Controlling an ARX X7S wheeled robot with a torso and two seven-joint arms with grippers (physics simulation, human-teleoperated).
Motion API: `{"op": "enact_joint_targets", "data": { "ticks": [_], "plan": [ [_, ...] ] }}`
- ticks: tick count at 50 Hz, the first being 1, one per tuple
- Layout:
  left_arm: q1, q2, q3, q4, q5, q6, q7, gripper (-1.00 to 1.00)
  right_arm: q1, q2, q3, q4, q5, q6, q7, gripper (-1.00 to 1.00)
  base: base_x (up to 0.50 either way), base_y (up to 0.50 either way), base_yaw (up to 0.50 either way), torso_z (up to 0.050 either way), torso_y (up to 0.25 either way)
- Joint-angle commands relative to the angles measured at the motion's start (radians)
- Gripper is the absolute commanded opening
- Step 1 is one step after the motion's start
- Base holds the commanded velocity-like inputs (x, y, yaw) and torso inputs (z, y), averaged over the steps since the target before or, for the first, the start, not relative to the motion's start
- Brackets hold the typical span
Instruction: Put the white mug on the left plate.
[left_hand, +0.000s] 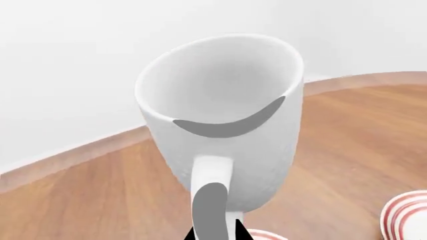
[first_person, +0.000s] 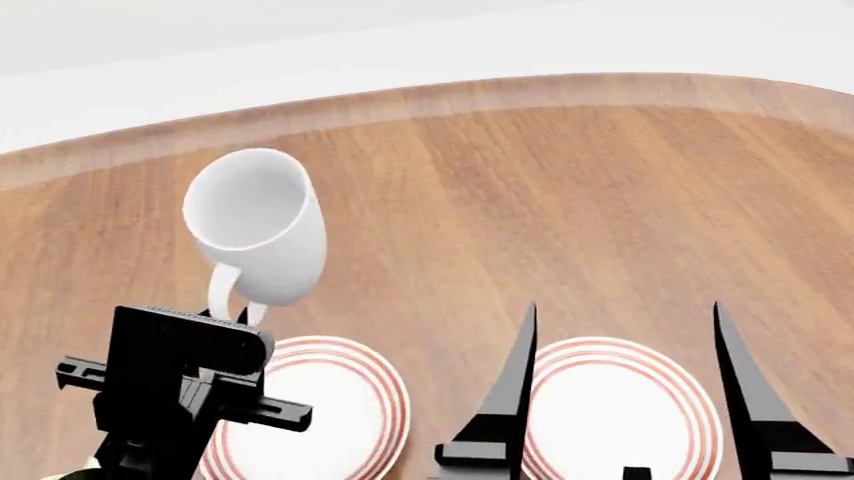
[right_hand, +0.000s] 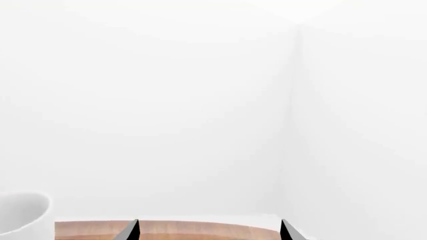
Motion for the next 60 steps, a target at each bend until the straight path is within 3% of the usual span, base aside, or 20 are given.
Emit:
{"op": "enact_joint_targets", "data": {
  "ticks": [1,60],
  "plan": [
    [-0.045,0.026,-0.004,-0.148,-0.001,0.061,-0.009,-1.00,0.000,0.004,-0.002,0.006,0.005,-0.004,0.006,1.00,0.00,0.00,0.00,0.000,0.000],
    [0.005,0.033,0.094,-0.452,0.028,0.249,-0.033,-1.00,0.006,0.023,-0.015,0.014,0.027,-0.006,0.035,1.00,0.00,0.00,0.00,0.000,0.000]
  ]
}}
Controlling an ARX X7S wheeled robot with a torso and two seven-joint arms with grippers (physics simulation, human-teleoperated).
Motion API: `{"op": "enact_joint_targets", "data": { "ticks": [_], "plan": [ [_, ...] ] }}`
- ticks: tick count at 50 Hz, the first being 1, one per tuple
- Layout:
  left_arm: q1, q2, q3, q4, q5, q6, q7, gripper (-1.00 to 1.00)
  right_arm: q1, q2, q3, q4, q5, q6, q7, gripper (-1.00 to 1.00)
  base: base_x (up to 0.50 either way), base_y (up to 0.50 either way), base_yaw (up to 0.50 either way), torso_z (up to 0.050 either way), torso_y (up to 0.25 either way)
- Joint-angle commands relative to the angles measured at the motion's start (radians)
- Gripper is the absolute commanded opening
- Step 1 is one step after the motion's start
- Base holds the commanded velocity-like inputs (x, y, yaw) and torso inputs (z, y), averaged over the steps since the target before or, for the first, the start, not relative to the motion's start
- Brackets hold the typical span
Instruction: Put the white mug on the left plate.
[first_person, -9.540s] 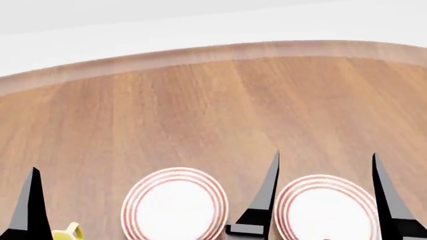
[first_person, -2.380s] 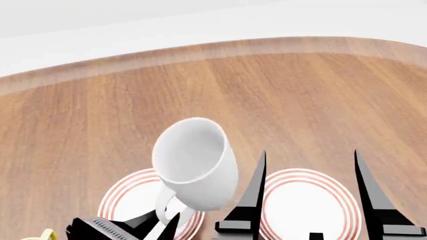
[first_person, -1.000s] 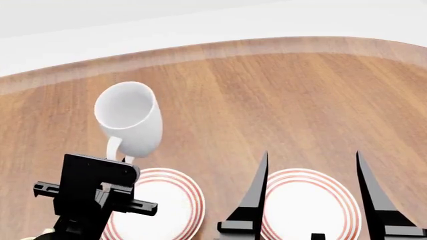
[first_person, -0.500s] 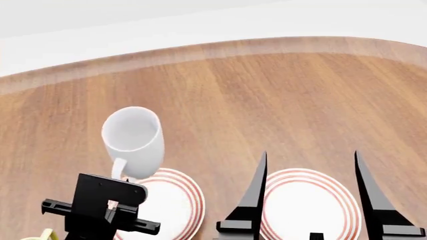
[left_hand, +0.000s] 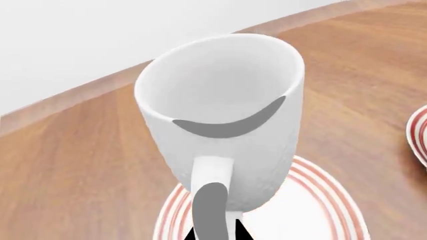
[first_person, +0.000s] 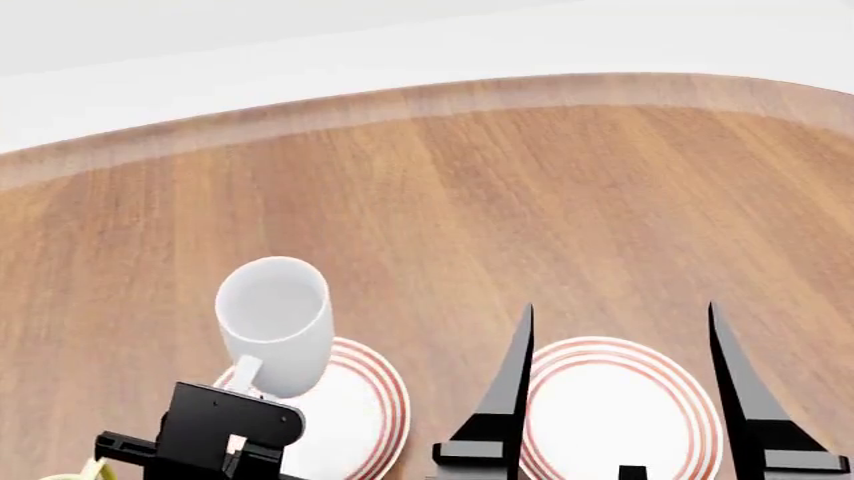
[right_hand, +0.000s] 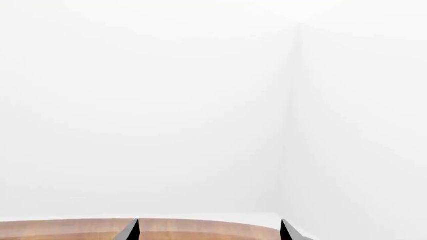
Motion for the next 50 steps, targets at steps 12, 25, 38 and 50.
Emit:
{"op": "enact_joint_targets", "data": {
  "ticks": [12,25,38,50],
  "plan": [
    [-0.033,0.019,0.019,-0.177,0.004,0.096,-0.005,-1.00,0.002,0.007,-0.008,0.005,0.007,-0.002,0.011,1.00,0.00,0.00,0.00,0.000,0.001],
    [-0.053,0.037,0.033,-0.271,-0.004,0.141,0.007,-1.00,0.009,0.010,-0.012,0.000,0.010,0.006,0.018,1.00,0.00,0.00,0.00,0.000,0.000],
    [-0.067,0.051,0.045,-0.358,-0.014,0.183,0.013,-1.00,0.007,0.014,-0.012,0.005,0.017,0.000,0.024,1.00,0.00,0.00,0.00,0.000,0.001],
    [-0.108,0.074,0.056,-0.510,-0.017,0.269,0.019,-1.00,0.007,0.019,-0.011,0.010,0.024,-0.006,0.028,1.00,0.00,0.00,0.00,0.000,0.000]
  ]
}}
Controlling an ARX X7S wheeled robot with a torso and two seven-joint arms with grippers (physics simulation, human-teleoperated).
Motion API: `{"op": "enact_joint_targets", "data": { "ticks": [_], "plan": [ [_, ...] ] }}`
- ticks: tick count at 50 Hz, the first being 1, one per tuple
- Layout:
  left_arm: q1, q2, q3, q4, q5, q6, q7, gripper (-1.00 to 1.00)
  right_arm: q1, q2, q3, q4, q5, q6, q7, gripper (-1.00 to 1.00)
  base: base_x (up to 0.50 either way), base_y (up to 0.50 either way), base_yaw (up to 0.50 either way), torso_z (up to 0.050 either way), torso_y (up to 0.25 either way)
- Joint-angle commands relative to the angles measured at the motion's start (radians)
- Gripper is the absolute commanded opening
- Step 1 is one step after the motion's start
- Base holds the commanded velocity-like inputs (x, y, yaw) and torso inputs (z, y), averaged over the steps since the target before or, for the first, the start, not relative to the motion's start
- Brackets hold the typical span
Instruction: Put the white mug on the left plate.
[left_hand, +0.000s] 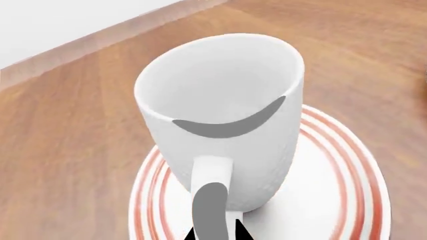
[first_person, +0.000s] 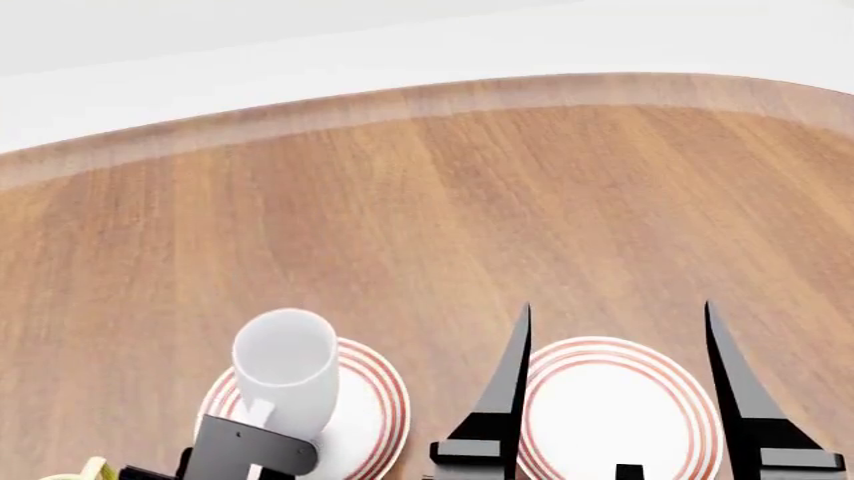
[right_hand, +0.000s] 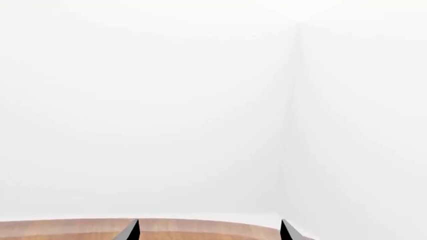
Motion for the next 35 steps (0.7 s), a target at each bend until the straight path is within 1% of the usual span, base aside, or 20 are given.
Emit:
{"op": "enact_joint_targets", "data": {
  "ticks": [1,2,4,7,11,13,16,19,24,27,28,35],
  "plan": [
    [-0.031,0.016,0.010,-0.100,-0.004,0.060,0.001,-1.00,0.000,0.004,0.000,0.004,0.006,-0.004,0.004,1.00,0.00,0.00,0.00,0.000,0.000],
    [-0.019,0.009,0.012,-0.056,-0.006,0.030,-0.004,-1.00,0.001,0.004,-0.001,0.003,0.006,-0.002,0.005,1.00,0.00,0.00,0.00,0.000,0.000],
    [-0.034,0.017,0.013,-0.108,-0.006,0.063,0.001,-1.00,0.000,0.005,-0.001,0.006,0.007,-0.005,0.006,1.00,0.00,0.00,0.00,0.000,0.000],
    [-0.033,0.018,0.016,-0.115,-0.008,0.070,0.001,-1.00,0.002,0.005,-0.003,0.002,0.007,0.000,0.008,1.00,0.00,0.00,0.00,0.000,0.000],
    [-0.047,0.029,0.021,-0.176,-0.010,0.109,0.006,-1.00,0.000,0.008,-0.004,0.008,0.008,-0.008,0.010,1.00,0.00,0.00,0.00,0.000,0.000],
    [-0.043,0.027,0.024,-0.164,-0.014,0.100,0.004,-1.00,-0.001,0.008,-0.003,0.009,0.009,-0.010,0.011,1.00,0.00,0.00,0.00,0.000,0.005],
    [-0.023,0.014,0.027,-0.097,-0.021,0.057,-0.005,-1.00,0.003,0.008,-0.006,0.004,0.009,0.000,0.012,1.00,0.00,0.00,0.00,0.000,0.000],
    [-0.032,0.021,0.030,-0.144,-0.022,0.090,-0.001,-1.00,0.003,0.010,-0.007,0.005,0.010,-0.003,0.013,1.00,0.00,0.00,0.00,0.000,0.000],
    [-0.022,0.012,0.036,-0.102,-0.029,0.061,-0.008,-1.00,0.006,0.011,-0.008,0.002,0.012,0.004,0.015,1.00,0.00,0.00,0.00,0.000,0.000],
    [-0.023,0.013,0.039,-0.116,-0.031,0.073,-0.007,-1.00,0.005,0.012,-0.008,0.004,0.013,0.001,0.017,1.00,0.00,0.00,0.00,0.000,0.000],
    [-0.034,0.019,0.040,-0.150,-0.030,0.094,-0.003,-1.00,0.005,0.012,-0.008,0.004,0.014,0.000,0.017,1.00,0.00,0.00,0.00,0.000,0.000],
    [-0.029,0.015,0.046,-0.140,-0.039,0.085,-0.007,-1.00,0.007,0.015,-0.010,0.003,0.016,0.003,0.019,1.00,0.00,0.00,0.00,0.000,0.000]
  ]
}}
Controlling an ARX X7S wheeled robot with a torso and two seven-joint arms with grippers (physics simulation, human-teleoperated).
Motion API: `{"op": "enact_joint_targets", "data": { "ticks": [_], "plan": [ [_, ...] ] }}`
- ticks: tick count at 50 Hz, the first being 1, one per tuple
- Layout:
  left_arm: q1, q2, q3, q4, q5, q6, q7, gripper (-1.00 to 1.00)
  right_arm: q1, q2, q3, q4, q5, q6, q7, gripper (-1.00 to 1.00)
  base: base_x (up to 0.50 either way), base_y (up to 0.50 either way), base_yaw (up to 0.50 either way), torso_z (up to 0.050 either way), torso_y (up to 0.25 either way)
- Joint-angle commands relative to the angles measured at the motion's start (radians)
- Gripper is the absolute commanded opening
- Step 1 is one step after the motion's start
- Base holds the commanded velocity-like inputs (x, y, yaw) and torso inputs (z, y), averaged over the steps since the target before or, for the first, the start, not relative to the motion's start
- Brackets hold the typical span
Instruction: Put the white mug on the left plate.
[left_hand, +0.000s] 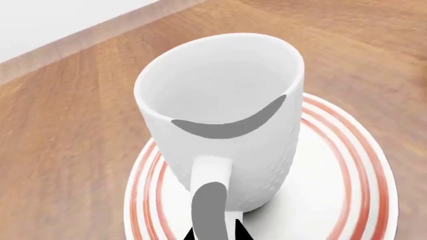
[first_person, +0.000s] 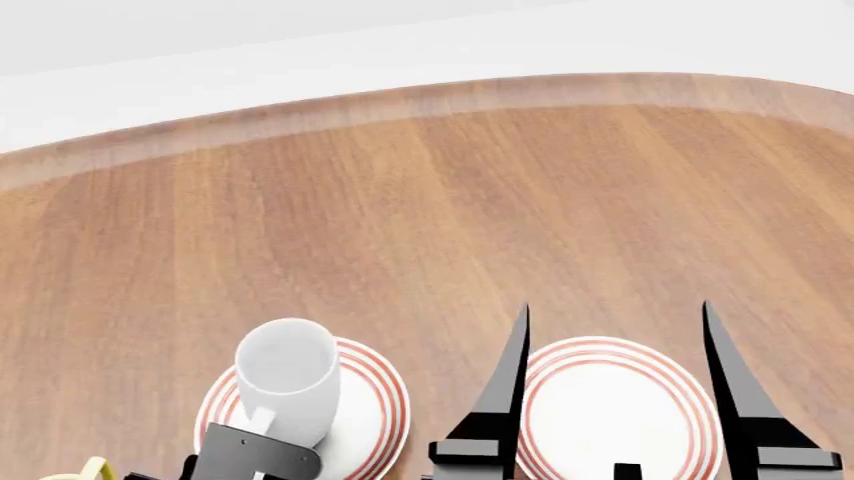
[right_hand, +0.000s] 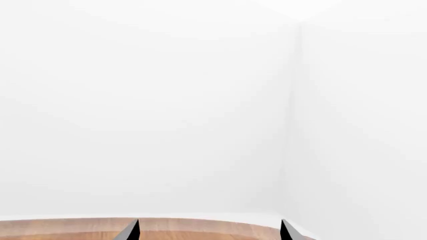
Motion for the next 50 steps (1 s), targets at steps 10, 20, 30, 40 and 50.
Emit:
{"op": "enact_joint_targets", "data": {
  "ticks": [10,20,30,40,50],
  "plan": [
    [-0.006,-0.005,0.023,-0.024,-0.033,0.007,0.001,1.00,0.006,0.005,-0.007,0.000,0.006,0.006,0.009,1.00,0.00,0.00,0.00,0.000,0.000],
    [0.029,-0.030,0.036,0.083,-0.039,-0.037,-0.017,1.00,0.005,0.009,-0.007,-0.003,0.009,0.004,0.014,1.00,0.00,0.00,0.00,0.000,0.000],
    [0.166,-0.155,0.041,0.621,-0.080,-0.259,-0.077,1.00,0.005,0.012,-0.008,-0.010,0.012,0.008,0.019,1.00,0.00,0.00,0.00,0.000,0.000],
    [0.239,-0.226,0.016,0.924,-0.120,-0.361,-0.126,1.00,0.006,0.016,-0.008,-0.014,0.017,0.011,0.022,1.00,0.00,0.00,0.00,0.000,0.000],
    [0.301,-0.303,-0.025,1.251,-0.172,-0.457,-0.179,1.00,0.007,0.020,-0.014,-0.005,0.018,0.005,0.026,1.00,0.00,0.00,0.00,0.000,0.000]
  ]
}}
